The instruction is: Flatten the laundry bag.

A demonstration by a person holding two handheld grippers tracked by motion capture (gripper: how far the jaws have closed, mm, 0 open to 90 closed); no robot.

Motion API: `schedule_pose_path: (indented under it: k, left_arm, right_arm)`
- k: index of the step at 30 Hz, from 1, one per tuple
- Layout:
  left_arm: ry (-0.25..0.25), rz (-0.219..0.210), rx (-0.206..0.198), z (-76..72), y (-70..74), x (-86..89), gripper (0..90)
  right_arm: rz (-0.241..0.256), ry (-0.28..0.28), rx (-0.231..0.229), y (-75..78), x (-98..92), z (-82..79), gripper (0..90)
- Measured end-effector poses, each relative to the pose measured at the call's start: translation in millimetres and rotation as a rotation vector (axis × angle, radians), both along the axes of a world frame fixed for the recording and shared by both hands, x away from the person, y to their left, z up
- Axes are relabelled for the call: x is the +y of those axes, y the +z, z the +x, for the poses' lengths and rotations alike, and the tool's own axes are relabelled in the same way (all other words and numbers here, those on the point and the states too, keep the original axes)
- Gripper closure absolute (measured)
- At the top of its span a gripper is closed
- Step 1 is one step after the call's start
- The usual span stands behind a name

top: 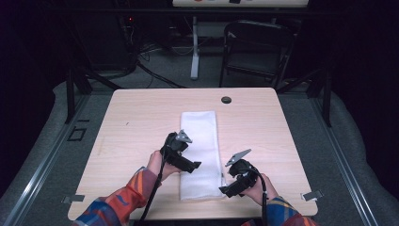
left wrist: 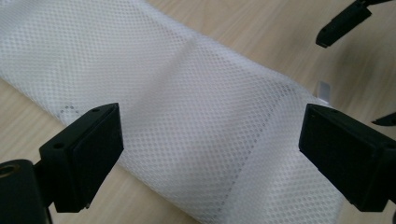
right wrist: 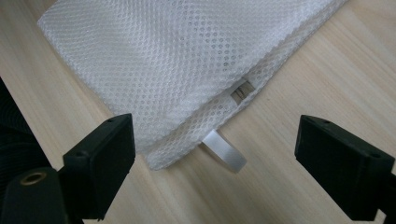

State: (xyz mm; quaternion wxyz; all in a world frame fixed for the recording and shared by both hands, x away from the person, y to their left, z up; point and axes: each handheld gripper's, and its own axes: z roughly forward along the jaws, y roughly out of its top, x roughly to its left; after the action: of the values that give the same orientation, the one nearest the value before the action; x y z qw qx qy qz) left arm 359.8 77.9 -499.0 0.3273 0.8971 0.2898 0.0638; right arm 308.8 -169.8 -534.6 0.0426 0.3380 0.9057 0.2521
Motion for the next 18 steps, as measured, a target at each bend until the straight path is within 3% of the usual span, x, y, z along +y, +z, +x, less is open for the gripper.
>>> schedule_pose_path:
  k: [7, 12, 18]
  left_arm:
    - [-0.031, 0.008, 0.01, -20.4, -6.4, -7.9, 2.9]
    - [-0.049, 0.005, 0.042, -31.8, -12.3, -12.2, 2.8]
    - [-0.111, 0.021, 0.055, -45.7, -22.3, -25.4, 6.7]
  right_arm:
    - [0.009, -0.019, 0.0, -0.2, -2.7, -0.1, 12.6]
    - [0.012, -0.015, 0.004, -0.3, -2.5, 0.1, 13.9]
    - [-0.004, -0.012, 0.008, -0.5, -3.9, 0.5, 14.3]
